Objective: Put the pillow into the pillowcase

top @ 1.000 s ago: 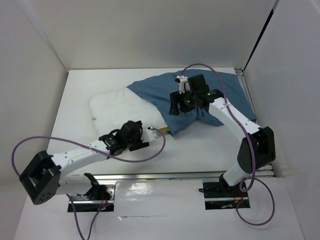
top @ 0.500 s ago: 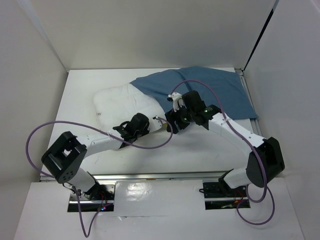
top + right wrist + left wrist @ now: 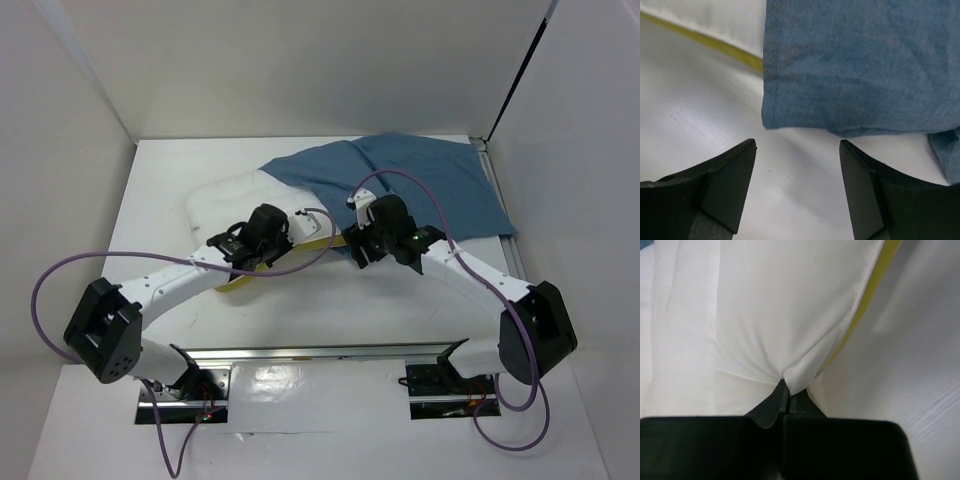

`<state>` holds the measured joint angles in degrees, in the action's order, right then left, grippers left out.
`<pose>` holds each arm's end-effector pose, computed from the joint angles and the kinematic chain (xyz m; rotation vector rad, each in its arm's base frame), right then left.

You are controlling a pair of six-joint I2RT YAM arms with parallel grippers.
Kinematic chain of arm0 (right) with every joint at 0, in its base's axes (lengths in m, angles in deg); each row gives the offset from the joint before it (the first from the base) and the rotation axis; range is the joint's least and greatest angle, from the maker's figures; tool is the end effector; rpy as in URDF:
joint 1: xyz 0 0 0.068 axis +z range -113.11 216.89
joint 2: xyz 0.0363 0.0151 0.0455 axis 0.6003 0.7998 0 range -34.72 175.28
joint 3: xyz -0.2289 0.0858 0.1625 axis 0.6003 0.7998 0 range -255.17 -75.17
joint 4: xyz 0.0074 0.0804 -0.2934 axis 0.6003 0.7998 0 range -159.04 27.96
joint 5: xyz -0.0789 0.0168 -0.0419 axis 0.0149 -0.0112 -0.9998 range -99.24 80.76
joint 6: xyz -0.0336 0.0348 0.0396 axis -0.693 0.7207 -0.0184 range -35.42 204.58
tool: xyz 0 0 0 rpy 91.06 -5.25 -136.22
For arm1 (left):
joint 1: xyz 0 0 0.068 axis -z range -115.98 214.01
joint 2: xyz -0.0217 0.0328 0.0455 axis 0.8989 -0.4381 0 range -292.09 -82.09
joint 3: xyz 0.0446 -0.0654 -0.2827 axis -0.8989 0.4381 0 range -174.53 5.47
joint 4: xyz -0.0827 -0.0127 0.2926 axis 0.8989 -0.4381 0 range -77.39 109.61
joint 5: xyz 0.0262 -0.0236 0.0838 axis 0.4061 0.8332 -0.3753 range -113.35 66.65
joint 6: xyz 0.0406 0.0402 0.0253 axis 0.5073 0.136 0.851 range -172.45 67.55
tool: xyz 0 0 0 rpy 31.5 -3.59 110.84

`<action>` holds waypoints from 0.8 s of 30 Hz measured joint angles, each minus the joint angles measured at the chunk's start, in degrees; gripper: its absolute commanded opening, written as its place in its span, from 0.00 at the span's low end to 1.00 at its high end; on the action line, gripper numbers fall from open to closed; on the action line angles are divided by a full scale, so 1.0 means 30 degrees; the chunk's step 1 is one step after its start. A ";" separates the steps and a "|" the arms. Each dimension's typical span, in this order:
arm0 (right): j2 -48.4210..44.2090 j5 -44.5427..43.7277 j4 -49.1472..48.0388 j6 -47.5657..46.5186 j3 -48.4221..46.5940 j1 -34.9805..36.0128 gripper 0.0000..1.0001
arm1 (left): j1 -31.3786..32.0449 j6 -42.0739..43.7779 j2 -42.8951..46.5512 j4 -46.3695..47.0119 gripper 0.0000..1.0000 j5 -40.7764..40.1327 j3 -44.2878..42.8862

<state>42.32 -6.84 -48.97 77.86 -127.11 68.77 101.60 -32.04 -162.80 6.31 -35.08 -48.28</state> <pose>0.2792 0.1759 0.2366 -0.8038 2.2336 0.2616 0.2848 -0.2070 0.2391 0.9989 2.0237 0.0728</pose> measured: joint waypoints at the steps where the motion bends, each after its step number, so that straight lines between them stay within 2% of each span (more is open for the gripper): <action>1: 0.0007 -0.0102 -0.0291 -0.0058 0.0000 0.0000 0.75 | 0.0000 -0.0102 0.0095 -0.0321 0.00 0.0080 -0.0204; 8: 0.0874 0.0415 -0.1413 0.0029 -0.0160 -0.0102 0.76 | -0.0240 -0.0940 0.0328 -0.1916 0.00 0.0801 -0.1341; 10: 0.1209 0.0517 -0.1464 0.0087 -0.0299 -0.0131 0.72 | -0.0277 -0.0991 0.0357 -0.2120 0.00 0.0925 -0.1370; 11: 0.1370 0.0554 -0.1530 0.0095 -0.0386 -0.0146 0.68 | -0.0299 -0.1005 0.0372 -0.2222 0.00 0.0969 -0.1370; 12: 0.1537 0.0590 -0.1574 0.0124 -0.0481 -0.0182 0.57 | -0.0321 -0.1042 0.0386 -0.2310 0.00 0.1027 -0.1370; 15: 0.1938 0.0692 -0.1668 0.0146 -0.0772 -0.0306 0.19 | -0.0328 -0.1304 0.0481 -0.2550 0.00 0.1086 -0.1399; 16: 0.2076 0.0780 -0.1676 0.0160 -0.0933 -0.0342 0.02 | -0.0328 -0.1370 0.0510 -0.2652 0.00 0.1129 -0.1457; 20: 0.2885 0.1319 -0.1326 0.0379 -0.2412 -0.0539 0.00 | -0.0379 -0.1508 0.0576 -0.3067 0.00 0.1246 -0.1945; 24: 0.4124 0.2557 -0.0299 0.0896 -0.5858 -0.0299 0.00 | -0.0481 -0.1953 0.0503 -0.3461 0.00 0.1333 -0.2892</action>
<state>54.69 0.83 -49.86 80.55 -144.69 67.87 100.16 -37.90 -161.29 -4.08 -31.08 -56.96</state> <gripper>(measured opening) 0.013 0.043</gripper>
